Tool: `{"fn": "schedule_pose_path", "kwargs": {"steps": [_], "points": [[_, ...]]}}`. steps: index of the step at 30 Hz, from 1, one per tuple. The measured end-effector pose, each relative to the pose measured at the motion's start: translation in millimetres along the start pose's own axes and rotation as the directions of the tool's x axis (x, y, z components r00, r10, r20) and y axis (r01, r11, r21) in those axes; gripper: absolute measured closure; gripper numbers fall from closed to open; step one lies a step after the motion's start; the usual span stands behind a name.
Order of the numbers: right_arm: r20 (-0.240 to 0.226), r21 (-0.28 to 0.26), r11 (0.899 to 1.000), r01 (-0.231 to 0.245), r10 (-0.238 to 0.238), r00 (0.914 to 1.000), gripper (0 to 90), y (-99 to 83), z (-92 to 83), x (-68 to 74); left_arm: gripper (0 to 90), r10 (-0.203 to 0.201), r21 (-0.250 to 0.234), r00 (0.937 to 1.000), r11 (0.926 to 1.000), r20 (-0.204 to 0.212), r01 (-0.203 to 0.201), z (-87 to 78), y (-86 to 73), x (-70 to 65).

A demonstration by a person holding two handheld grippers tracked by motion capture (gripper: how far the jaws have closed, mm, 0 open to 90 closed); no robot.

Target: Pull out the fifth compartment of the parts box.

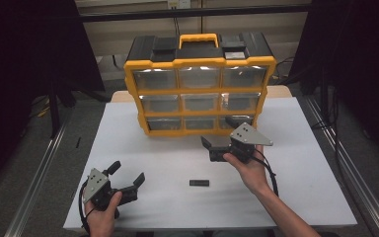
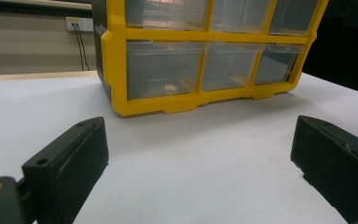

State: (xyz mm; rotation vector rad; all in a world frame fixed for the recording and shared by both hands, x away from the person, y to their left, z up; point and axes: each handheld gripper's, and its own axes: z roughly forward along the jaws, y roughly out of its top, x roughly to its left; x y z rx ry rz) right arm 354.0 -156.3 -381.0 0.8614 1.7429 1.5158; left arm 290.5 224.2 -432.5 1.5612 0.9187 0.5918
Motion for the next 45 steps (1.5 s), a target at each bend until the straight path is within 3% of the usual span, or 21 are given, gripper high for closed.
{"fn": "schedule_pose_path", "kwargs": {"steps": [10, 11, 12, 15, 18, 25, 26, 27, 28, 31, 33, 34, 35, 38, 39, 42, 44, 45], "points": [[0.039, 0.03, 0.994, 0.102, -0.103, 0.9939, 0.9, 9.3, 14.9, -2.2, 4.2, -0.011, -0.001, 0.9999, 0.9999, -0.001, 0.011, -0.2, -0.4, 0.6], [0.043, 0.033, 0.988, 0.152, -0.153, 0.9872, 0.7, 11.2, 18.2, -1.3, 4.2, -0.009, -0.002, 1.0, 1.0, 0.003, 0.009, 0.1, -0.4, 0.0], [0.044, 0.036, 0.985, 0.168, -0.17, 0.9845, 0.7, 11.7, 19.1, -1.0, 4.2, -0.009, -0.002, 1.0, 1.0, 0.003, 0.009, 0.1, -0.4, 0.0], [0.066, 0.05, 0.964, 0.262, -0.265, 0.9619, 0.5, 17.3, 21.4, -2.2, 4.1, 0.004, 0.004, 1.0, 1.0, 0.0, -0.004, 0.6, -0.8, 0.1], [0.071, 0.049, 0.958, 0.282, -0.285, 0.956, 0.5, 21.8, 24.1, -5.6, 4.1, 0.0, -0.001, 1.0, 1.0, -0.006, 0.0, 0.7, -0.6, 0.9], [0.11, 0.063, 0.911, 0.408, -0.413, 0.9041, 1.3, 25.4, 30.6, -4.6, 4.2, 0.001, 0.003, 0.9999, 1.0, -0.011, -0.001, 0.2, -0.7, 0.5], [0.11, 0.063, 0.911, 0.408, -0.413, 0.9041, 1.3, 25.4, 30.6, -4.6, 4.1, 0.001, 0.003, 0.9999, 1.0, -0.011, -0.001, 0.2, -0.7, 0.5], [0.135, 0.076, 0.886, 0.457, -0.463, 0.8757, 2.4, 26.4, 32.4, -4.7, 4.1, 0.003, 0.002, 0.9999, 1.0, -0.013, -0.003, -0.2, -0.6, 0.8], [0.146, 0.08, 0.879, 0.469, -0.476, 0.867, 2.7, 26.6, 33.1, -5.0, 4.2, 0.007, 0.004, 0.9999, 1.0, -0.012, -0.007, -0.4, -0.6, 1.0], [0.182, 0.1, 0.845, 0.526, -0.535, 0.8251, 4.1, 27.7, 36.4, -7.5, 4.2, 0.01, 0.003, 0.9998, 0.9999, -0.016, -0.01, -0.3, -0.5, 0.6], [0.199, 0.105, 0.827, 0.553, -0.562, 0.8028, 4.8, 27.6, 38.9, -9.6, 4.2, 0.005, 0.008, 0.9999, 1.0, -0.009, -0.005, -0.3, -0.5, 0.3], [0.199, 0.105, 0.827, 0.553, -0.562, 0.8028, 4.8, 27.6, 38.9, -9.6, 4.2, 0.005, 0.008, 0.9999, 1.0, -0.009, -0.005, -0.3, -0.5, 0.3], [0.2, 0.13, 0.791, 0.597, -0.611, 0.7659, 6.5, 27.5, 41.1, -11.3, 4.2, 0.004, 0.007, 0.9999, 1.0, -0.011, -0.004, -0.1, -0.7, -0.1], [0.205, 0.154, 0.749, 0.645, -0.662, 0.7204, 10.0, 28.0, 43.4, -13.1, 4.2, 0.005, 0.006, 0.9999, 1.0, -0.012, -0.005, -0.3, -0.6, 0.1], [0.213, 0.159, 0.727, 0.668, -0.686, 0.6955, 10.5, 28.3, 44.3, -13.6, 4.2, 0.007, 0.005, 0.9999, 1.0, -0.013, -0.006, -0.4, -0.5, 0.2], [0.223, 0.176, 0.708, 0.684, -0.706, 0.6727, 12.6, 26.6, 46.4, -13.9, 4.1, 0.007, 0.008, 0.9999, 0.9999, -0.012, -0.007, -0.3, -0.7, -0.7], [0.234, 0.19, 0.681, 0.707, -0.731, 0.6412, 15.4, 24.5, 48.1, -13.6, 4.1, 0.009, 0.02, 1.0, 0.9998, -0.003, -0.009, 0.0, -1.0, -1.5], [0.238, 0.193, 0.672, 0.715, -0.739, 0.6306, 16.4, 23.7, 48.8, -13.1, 4.1, 0.009, 0.021, 1.0, 0.9997, -0.002, -0.009, 0.1, -1.0, -1.5]]}}
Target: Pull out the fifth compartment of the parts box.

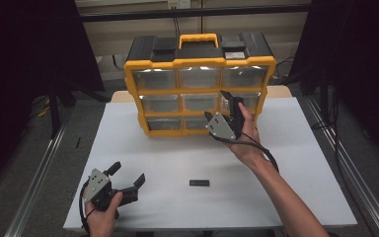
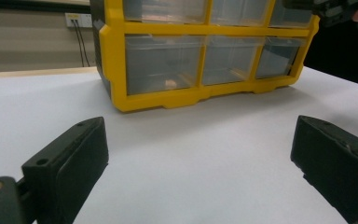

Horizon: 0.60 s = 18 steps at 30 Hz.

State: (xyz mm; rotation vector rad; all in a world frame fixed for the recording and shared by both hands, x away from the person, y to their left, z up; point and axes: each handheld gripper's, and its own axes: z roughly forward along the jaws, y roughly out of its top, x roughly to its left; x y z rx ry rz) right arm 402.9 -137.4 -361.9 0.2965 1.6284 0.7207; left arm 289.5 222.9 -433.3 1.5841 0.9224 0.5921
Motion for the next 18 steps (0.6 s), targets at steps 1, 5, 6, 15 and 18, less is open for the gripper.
{"fn": "schedule_pose_path", "kwargs": {"steps": [1, 5, 6, 15, 18], "points": [[0.007, 0.0, 1.0, 0.029, -0.029, 0.9995, 18.8, 0.0, 0.5, 0.9, 4.1, -0.004, -0.004, 1.0, 1.0, -0.002, 0.004, 0.3, -0.1, -0.2], [0.038, 0.018, 0.976, 0.215, -0.216, 0.9757, 24.5, 1.9, 4.0, 6.0, 4.1, 0.002, -0.003, 1.0, 1.0, -0.002, -0.002, -0.2, 0.2, 0.8], [0.038, 0.021, 0.972, 0.234, -0.235, 0.9713, 25.2, 2.5, 4.8, 7.1, 4.1, 0.001, -0.005, 1.0, 1.0, -0.001, -0.001, -0.3, 0.2, 0.5], [0.03, 0.056, 0.937, 0.345, -0.347, 0.9375, 39.4, 3.5, 11.7, 12.1, 4.0, -0.001, -0.002, 1.0, 1.0, 0.001, 0.001, -0.2, 0.2, 0.5], [0.025, 0.077, 0.928, 0.364, -0.367, 0.93, 44.8, 3.8, 13.6, 11.1, 4.0, -0.003, -0.002, 1.0, 1.0, 0.001, 0.003, 0.0, 0.1, 0.1]]}}
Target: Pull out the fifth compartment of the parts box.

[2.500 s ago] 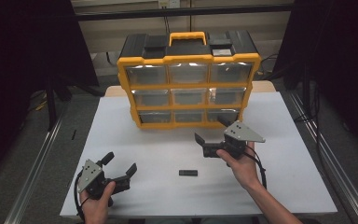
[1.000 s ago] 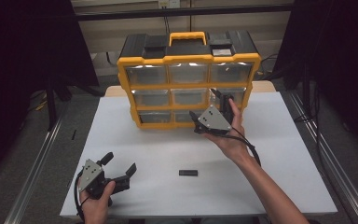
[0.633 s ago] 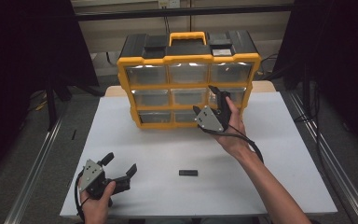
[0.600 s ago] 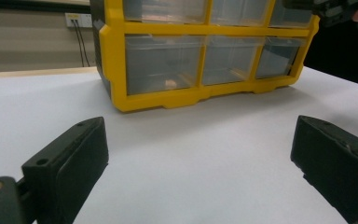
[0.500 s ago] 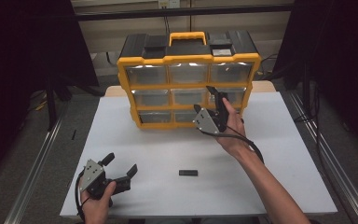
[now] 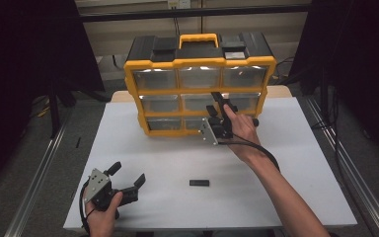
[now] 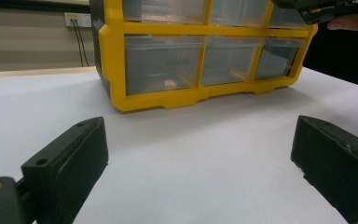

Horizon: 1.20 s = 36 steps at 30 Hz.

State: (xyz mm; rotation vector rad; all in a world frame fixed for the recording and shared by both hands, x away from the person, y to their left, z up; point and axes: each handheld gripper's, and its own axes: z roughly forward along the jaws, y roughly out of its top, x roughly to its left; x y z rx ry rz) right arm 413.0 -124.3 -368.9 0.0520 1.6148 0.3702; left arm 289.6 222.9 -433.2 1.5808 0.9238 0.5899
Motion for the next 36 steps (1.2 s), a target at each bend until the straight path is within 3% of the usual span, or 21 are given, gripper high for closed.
{"fn": "schedule_pose_path", "kwargs": {"steps": [6, 13, 19, 29, 31, 33, 36], "points": [[0.003, 0.025, 0.998, 0.065, -0.065, 0.9979, 54.4, -0.6, 2.4, 1.3, 4.0, 0.004, 0.0, 1.0, 1.0, -0.003, -0.004, -0.2, 0.1, 0.6], [0.009, 0.049, 0.994, 0.094, -0.094, 0.9955, 57.4, -0.5, 4.3, 2.2, 4.0, 0.001, -0.003, 1.0, 1.0, -0.007, -0.001, 0.3, 0.2, 0.8], [0.026, 0.065, 0.99, 0.128, -0.13, 0.9912, 66.1, 2.8, 5.0, 2.2, 4.0, 0.001, -0.003, 1.0, 1.0, -0.008, -0.001, 0.5, 0.2, 0.7], [0.038, 0.079, 0.988, 0.132, -0.135, 0.9901, 77.0, 10.7, 6.9, 0.3, 3.9, 0.004, 0.0, 1.0, 1.0, -0.008, -0.004, 0.7, 0.6, 1.6], [0.037, 0.081, 0.99, 0.116, -0.119, 0.9922, 76.9, 11.3, 7.6, -1.0, 3.9, 0.003, -0.006, 1.0, 1.0, -0.007, -0.003, -0.1, 0.6, 1.9], [0.041, 0.088, 0.985, 0.145, -0.149, 0.988, 77.7, 11.2, 7.3, 0.1, 3.9, 0.001, -0.009, 1.0, 1.0, -0.009, -0.001, 0.1, 0.5, 2.1], [0.038, 0.081, 0.986, 0.143, -0.146, 0.9885, 78.3, 10.4, 7.2, -0.6, 3.9, 0.005, -0.007, 1.0, 1.0, -0.005, -0.005, -0.1, 0.6, 2.3]]}}
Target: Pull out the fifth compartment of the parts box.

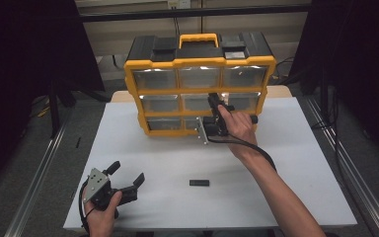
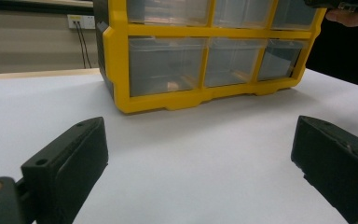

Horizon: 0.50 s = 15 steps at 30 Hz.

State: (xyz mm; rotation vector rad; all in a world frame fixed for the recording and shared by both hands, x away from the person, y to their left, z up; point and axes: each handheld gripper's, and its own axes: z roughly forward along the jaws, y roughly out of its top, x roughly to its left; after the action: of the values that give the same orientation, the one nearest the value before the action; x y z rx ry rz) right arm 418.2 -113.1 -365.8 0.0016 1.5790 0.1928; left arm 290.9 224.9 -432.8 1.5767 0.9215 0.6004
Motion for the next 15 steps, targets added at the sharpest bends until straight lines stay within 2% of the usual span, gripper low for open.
{"fn": "schedule_pose_path", "kwargs": {"steps": [3, 8, 10, 15], "points": [[0.001, -0.001, 1.0, 0.005, -0.005, 1.0, 78.5, -0.1, -0.2, 0.3, 3.9, -0.004, -0.005, 1.0, 1.0, -0.003, 0.004, -0.4, 0.5, 0.2], [-0.003, -0.01, 1.0, -0.016, 0.016, 0.9999, 78.6, -1.3, -0.4, -0.5, 3.9, -0.005, -0.003, 0.9999, 1.0, -0.01, 0.005, -0.3, 0.5, 2.6], [0.011, -0.015, 1.0, -0.005, 0.005, 0.9999, 79.9, -1.1, -1.2, -0.3, 3.9, -0.002, -0.003, 0.9999, 1.0, -0.013, 0.002, -0.6, 0.6, 3.2], [0.002, -0.019, 1.0, -0.009, 0.009, 1.0, 80.0, -1.8, -1.6, -1.4, 3.9, 0.005, -0.005, 0.9999, 1.0, -0.015, -0.005, -1.7, 1.1, 3.5]]}}
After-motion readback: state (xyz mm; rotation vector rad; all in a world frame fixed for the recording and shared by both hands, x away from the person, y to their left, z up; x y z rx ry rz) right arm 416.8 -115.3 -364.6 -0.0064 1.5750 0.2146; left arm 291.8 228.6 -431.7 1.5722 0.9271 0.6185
